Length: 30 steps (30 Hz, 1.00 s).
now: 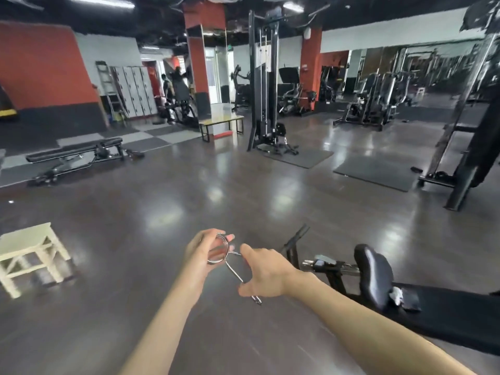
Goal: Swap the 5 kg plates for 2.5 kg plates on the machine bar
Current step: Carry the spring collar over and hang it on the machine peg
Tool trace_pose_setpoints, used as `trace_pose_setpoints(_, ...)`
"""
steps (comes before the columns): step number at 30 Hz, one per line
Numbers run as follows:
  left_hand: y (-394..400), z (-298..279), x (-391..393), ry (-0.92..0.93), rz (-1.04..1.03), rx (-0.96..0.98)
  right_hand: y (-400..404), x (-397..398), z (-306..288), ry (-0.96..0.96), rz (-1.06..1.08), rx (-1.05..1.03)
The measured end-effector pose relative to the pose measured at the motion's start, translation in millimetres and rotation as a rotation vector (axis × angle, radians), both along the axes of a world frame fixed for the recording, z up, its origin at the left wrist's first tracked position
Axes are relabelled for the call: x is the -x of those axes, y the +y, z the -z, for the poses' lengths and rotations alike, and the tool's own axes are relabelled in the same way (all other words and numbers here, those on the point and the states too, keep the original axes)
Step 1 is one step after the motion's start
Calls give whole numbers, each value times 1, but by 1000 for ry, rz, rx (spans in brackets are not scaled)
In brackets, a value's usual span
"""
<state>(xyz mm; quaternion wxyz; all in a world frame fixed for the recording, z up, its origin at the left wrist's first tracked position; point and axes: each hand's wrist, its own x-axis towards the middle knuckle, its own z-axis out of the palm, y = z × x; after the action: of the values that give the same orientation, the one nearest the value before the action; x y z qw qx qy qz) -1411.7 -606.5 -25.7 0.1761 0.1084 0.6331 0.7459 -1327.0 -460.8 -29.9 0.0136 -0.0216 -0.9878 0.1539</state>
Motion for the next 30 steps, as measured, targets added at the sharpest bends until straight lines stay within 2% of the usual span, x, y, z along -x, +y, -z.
trace_pose_setpoints(5,36,15,148,-34,57,2,36,144,9,-69,25,-3)
trace_pose_setpoints(8,66,17,235,-52,96,15,58,222,15,-27,56,-20)
trace_pose_setpoints(12,123,18,336,-17,136,47,115,319,21,-1,161,217)
trace_pose_setpoints(16,192,31,435,-62,205,-24,189,417,32,73,321,327)
trace_pose_setpoints(21,291,40,555,-70,322,12,278,536,44,74,388,539)
trace_pose_setpoints(26,398,48,667,-48,362,185,378,645,48,105,479,736)
trace_pose_setpoints(30,494,66,739,-111,378,294,451,709,57,157,577,862)
